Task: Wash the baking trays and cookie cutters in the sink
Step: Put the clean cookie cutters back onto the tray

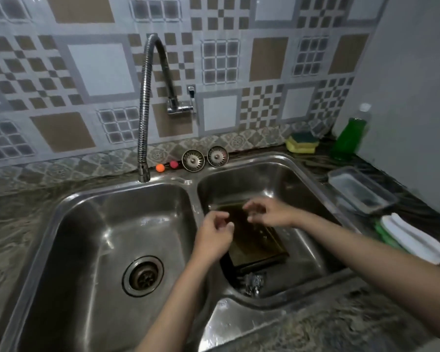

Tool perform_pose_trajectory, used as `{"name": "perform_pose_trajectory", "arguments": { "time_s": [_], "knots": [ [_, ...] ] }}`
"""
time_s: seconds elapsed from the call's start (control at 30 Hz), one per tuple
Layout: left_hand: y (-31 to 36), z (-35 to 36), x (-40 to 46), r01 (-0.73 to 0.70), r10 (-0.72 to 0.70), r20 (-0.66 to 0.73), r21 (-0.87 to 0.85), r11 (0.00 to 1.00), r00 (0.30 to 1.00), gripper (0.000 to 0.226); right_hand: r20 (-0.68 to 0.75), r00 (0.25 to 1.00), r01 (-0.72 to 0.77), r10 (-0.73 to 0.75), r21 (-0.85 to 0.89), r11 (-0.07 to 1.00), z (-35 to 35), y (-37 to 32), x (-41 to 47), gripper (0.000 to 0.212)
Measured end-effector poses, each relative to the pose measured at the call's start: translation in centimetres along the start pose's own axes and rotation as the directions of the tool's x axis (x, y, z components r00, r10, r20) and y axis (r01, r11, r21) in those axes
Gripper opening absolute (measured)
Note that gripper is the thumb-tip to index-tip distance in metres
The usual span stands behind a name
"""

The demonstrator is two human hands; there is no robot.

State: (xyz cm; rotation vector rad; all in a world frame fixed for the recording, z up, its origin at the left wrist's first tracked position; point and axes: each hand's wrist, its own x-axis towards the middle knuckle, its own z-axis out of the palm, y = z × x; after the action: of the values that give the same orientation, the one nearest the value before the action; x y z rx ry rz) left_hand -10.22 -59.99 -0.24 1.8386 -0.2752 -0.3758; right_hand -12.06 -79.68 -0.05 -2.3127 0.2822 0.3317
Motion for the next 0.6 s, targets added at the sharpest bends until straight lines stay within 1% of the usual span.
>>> {"name": "perform_pose_trajectory", "arguments": {
  "time_s": [0.1, 0.2, 0.3, 0.37, 0.47, 0.57, 0.6],
  "knots": [
    [-1.7, 2.3, -0.5, 0.159, -0.16, 0.118, 0.02, 0.987, 0.98, 0.019, 0.127, 0.986, -0.098, 0.105, -0.062, 0.993, 2.1, 4.1, -1.4, 0.036],
    [-3.2, 4.1, -0.4, 0.329, -0.334, 0.157, 0.056, 0.943, 0.929, 0.018, 0.215, 0.962, -0.15, 0.169, -0.104, 0.983, 3.5, 7.8, -1.5, 0.031],
    [-4.0, 5.6, 0.4, 0.461, -0.483, 0.152, 0.162, 0.873, 0.862, 0.021, 0.302, 0.934, -0.144, 0.192, -0.175, 0.974, 4.8, 10.6, -0.8, 0.028],
    [-4.3, 6.5, 1.1, 0.52, -0.545, 0.152, 0.177, 0.836, 0.825, 0.023, 0.376, 0.908, -0.102, 0.182, -0.223, 0.97, 5.3, 11.7, -0.4, 0.032],
    [-4.9, 7.8, 2.1, 0.624, -0.631, 0.147, 0.093, 0.776, 0.762, 0.019, 0.465, 0.872, -0.048, 0.156, -0.237, 0.97, 6.1, 13.3, 0.6, 0.032],
    [-6.3, 9.0, 3.7, 0.654, -0.652, 0.044, -0.05, 0.755, 0.757, 0.015, 0.491, 0.865, -0.004, 0.104, -0.201, 0.98, 5.9, 14.5, 1.8, 0.032],
    [-6.5, 9.2, 4.2, 0.647, -0.65, -0.001, -0.092, 0.757, 0.76, 0.009, 0.493, 0.865, -0.001, 0.096, -0.189, 0.982, 5.7, 14.9, 2.2, 0.033]
  ]
}}
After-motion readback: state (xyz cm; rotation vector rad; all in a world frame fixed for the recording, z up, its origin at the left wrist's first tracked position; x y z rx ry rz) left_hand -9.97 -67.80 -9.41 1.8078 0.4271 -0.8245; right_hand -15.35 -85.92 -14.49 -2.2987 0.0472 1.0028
